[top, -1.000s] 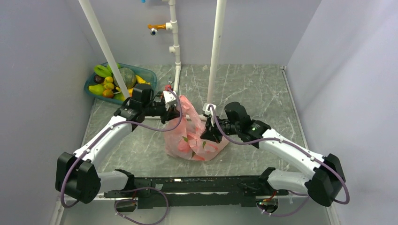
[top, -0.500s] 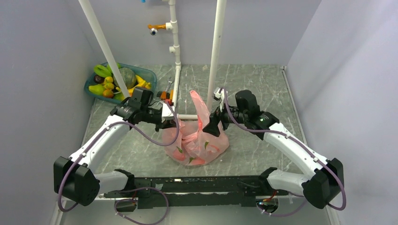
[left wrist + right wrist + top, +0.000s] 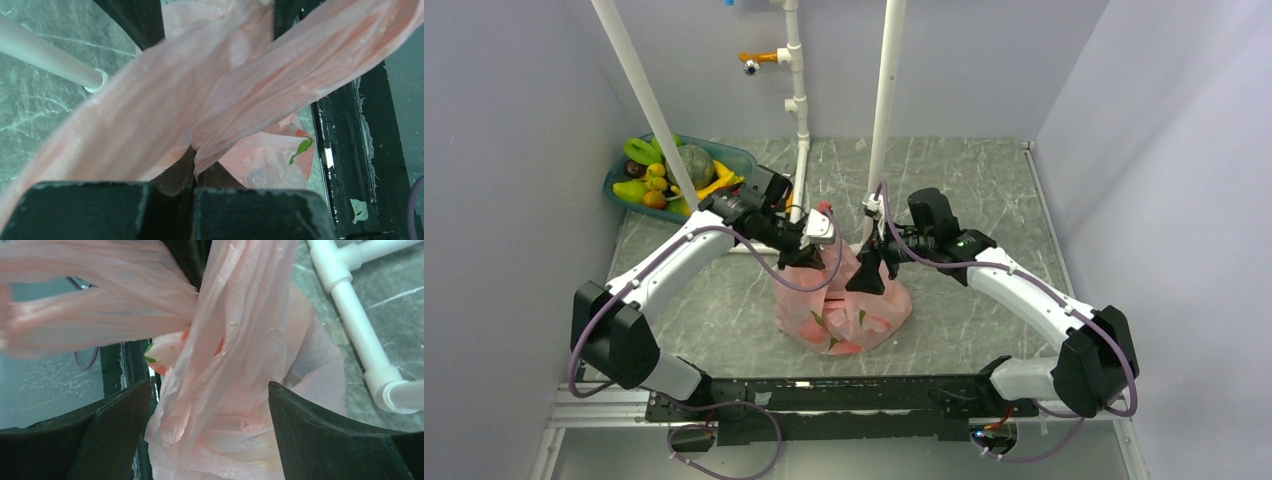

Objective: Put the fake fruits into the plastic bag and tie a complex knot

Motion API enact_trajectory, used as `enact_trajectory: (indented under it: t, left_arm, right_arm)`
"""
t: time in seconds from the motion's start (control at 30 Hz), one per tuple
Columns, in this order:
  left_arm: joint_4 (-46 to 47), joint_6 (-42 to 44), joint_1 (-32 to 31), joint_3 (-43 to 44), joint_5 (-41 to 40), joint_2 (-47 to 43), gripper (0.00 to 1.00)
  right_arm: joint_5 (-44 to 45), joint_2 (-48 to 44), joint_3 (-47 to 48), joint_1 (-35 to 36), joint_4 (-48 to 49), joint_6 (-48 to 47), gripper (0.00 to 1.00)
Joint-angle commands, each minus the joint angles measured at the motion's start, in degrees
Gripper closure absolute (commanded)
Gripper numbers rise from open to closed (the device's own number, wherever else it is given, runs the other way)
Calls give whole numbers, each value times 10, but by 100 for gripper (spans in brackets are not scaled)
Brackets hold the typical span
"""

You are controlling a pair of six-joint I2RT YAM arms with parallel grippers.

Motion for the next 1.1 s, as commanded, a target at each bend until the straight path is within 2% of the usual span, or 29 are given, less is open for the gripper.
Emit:
enact_trajectory:
  t: [0.0,0.23,0.43,0.53,0.63,0.77,1.07]
  left_arm:
    - [-16,-40,-15,35,-26,22,100]
    - [-4,-58,-67,42,-77,38,100]
    - [13,-98,-74,41,-113,47,100]
    - [13,-111,-59,43,-91,45,100]
    - [52,-146,-39,22,-53,20,100]
    - [68,-171,-39,16,-70,19,100]
    - [72,-184,-82,27,-133,20,100]
  right_arm:
    - [-20,-30,5,6,50,-3,5]
    - [18,-34,-9,15,109,52,2]
    - [32,-42,-11,17,105,52,1]
    - [30,-54,-10,17,65,31,0]
    - [36,-81,-33,16,55,14,0]
    - [36,-106,-59,18,86,25,0]
    - [147,-87,-48,39,155,101,1]
